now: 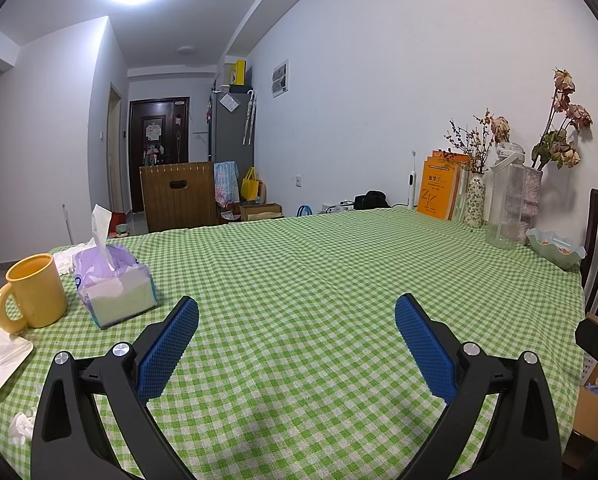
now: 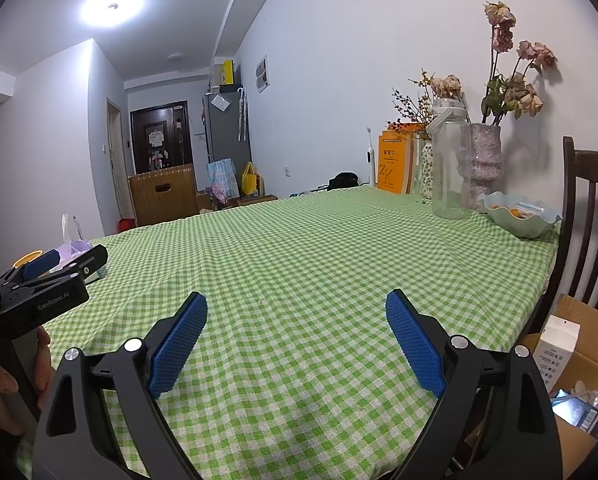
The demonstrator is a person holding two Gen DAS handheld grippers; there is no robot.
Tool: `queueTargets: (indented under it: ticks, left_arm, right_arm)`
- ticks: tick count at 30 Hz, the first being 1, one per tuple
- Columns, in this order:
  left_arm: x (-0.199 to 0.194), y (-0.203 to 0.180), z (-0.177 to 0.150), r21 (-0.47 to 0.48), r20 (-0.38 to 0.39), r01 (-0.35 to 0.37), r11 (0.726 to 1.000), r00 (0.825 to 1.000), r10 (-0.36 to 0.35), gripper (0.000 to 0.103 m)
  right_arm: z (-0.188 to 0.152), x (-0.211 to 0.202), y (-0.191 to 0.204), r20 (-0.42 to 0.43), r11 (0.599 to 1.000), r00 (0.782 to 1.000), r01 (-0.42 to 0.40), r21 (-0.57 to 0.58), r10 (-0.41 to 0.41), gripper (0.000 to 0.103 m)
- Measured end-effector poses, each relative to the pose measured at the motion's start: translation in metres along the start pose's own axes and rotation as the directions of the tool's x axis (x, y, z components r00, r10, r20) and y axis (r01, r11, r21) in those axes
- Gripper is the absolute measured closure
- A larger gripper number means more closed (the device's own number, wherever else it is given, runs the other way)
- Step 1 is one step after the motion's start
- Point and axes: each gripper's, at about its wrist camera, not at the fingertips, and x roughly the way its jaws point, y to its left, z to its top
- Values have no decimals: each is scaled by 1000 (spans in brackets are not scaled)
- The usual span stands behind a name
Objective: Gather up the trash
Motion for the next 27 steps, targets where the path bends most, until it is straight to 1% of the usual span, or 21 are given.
queueTargets:
  ticks: [19, 27]
  left_arm:
    - [0, 0, 0, 1, 0, -1, 1000, 1000, 1, 8]
    - [-5, 1, -3, -7, 6, -21, 1000, 1000, 21, 8]
  right_arm:
    - [-1, 0, -2, -5, 1000, 1000, 1, 3, -1, 16]
    - [-3, 1, -2, -8, 1000, 1000, 2, 11, -2, 16]
